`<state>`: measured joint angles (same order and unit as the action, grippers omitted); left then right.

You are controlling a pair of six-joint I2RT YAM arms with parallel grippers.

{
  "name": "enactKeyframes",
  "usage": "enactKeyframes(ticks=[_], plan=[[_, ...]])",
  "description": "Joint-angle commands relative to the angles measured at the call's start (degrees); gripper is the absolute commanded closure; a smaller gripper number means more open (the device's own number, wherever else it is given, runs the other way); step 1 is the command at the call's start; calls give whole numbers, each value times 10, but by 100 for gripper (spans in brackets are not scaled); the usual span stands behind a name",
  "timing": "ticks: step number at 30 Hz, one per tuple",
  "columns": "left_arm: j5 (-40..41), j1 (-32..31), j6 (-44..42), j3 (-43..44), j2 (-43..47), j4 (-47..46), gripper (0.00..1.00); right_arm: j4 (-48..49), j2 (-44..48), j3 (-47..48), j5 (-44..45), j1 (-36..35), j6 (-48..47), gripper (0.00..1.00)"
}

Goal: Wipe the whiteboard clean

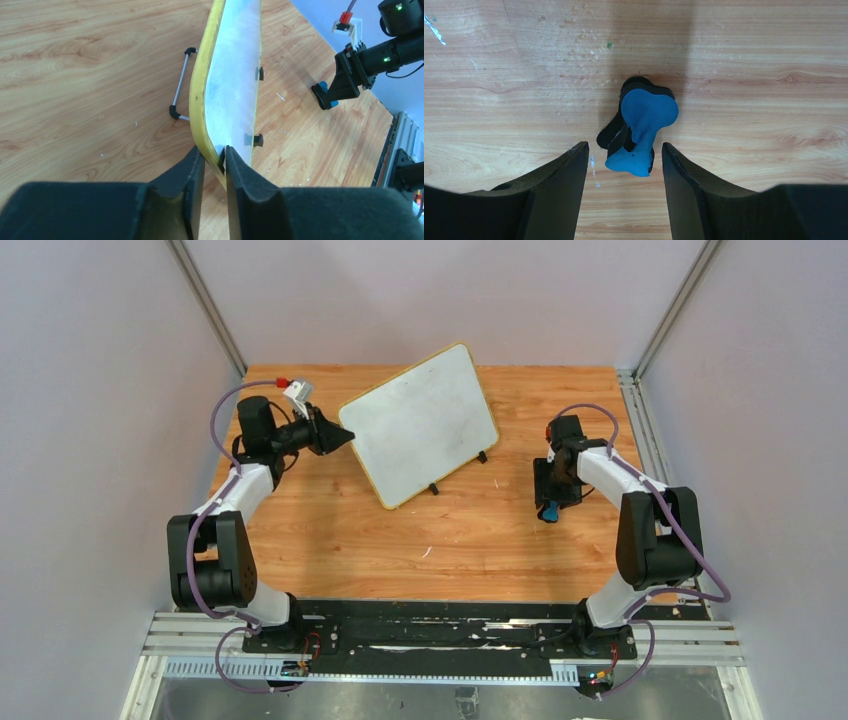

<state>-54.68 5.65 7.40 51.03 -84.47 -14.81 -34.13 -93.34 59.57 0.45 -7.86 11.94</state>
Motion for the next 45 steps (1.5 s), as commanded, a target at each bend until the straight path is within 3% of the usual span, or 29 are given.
enactKeyframes(ticks=[1, 9, 14, 19, 22, 25, 38, 45], plan=[[-4, -6, -33, 9, 13, 11, 71, -3, -5, -2, 0, 9, -1, 44], [-10, -6, -30, 8, 19, 11, 52, -3, -4, -3, -1, 8, -1, 44], [-12, -6, -36, 8, 26, 17, 46, -3, -2, -2, 1, 9, -1, 44], [0, -6, -80, 6, 43, 57, 23, -3, 10, -5, 9, 9, 0, 44], [8, -6, -104, 7, 54, 85, 0, 0, 15, -7, 12, 8, 1, 43], [30, -6, -125, 5, 73, 108, 2, 1, 23, -9, 19, 9, 3, 43], [266, 11, -149, -67, 206, 111, 2, 6, 84, -31, 66, 9, 17, 43], [347, 29, -159, -99, 225, 113, 2, 9, 98, -37, 75, 8, 23, 43]])
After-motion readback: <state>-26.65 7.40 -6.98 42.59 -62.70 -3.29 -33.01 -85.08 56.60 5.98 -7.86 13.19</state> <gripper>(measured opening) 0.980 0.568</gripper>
